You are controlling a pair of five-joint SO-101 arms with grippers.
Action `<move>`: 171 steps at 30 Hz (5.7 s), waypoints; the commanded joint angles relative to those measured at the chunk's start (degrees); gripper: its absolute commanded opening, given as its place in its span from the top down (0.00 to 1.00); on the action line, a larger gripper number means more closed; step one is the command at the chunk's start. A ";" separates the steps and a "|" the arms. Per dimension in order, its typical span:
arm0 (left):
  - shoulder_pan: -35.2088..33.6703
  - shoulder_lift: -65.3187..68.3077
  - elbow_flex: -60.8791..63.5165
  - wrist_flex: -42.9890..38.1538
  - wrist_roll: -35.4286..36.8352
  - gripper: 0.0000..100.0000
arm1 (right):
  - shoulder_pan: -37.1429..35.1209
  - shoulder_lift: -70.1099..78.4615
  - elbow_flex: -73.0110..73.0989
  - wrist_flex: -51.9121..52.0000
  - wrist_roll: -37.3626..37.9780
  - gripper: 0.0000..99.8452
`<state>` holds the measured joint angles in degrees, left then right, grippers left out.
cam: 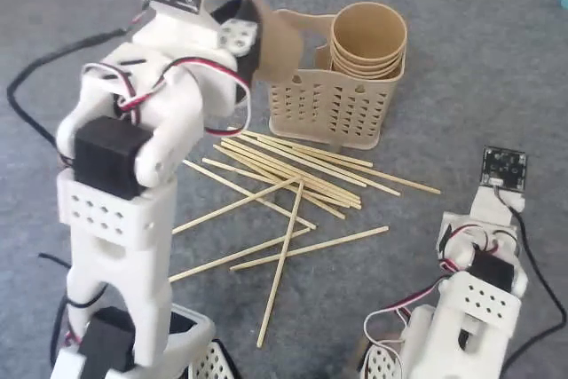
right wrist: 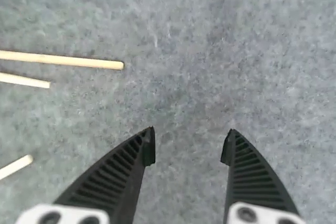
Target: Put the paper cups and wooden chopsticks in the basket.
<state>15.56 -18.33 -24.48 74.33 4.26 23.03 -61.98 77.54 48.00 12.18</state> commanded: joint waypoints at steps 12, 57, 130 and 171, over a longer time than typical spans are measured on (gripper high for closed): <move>11.34 13.45 -7.34 -19.87 -3.87 0.99 | -0.92 -1.54 0.88 -2.42 -0.26 0.78; -0.97 30.68 -61.67 26.55 0.44 0.82 | -1.19 -1.63 0.44 1.80 4.31 0.78; -21.45 6.95 71.78 -21.54 -16.97 0.84 | -61.49 53.49 -34.81 -8.92 -24.00 0.94; -21.01 7.38 71.69 -21.45 -18.02 0.84 | -58.07 64.04 -47.03 -3.21 -28.84 0.86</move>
<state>-5.36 -10.68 49.10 53.58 -12.88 -36.48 1.49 35.78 42.02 -15.87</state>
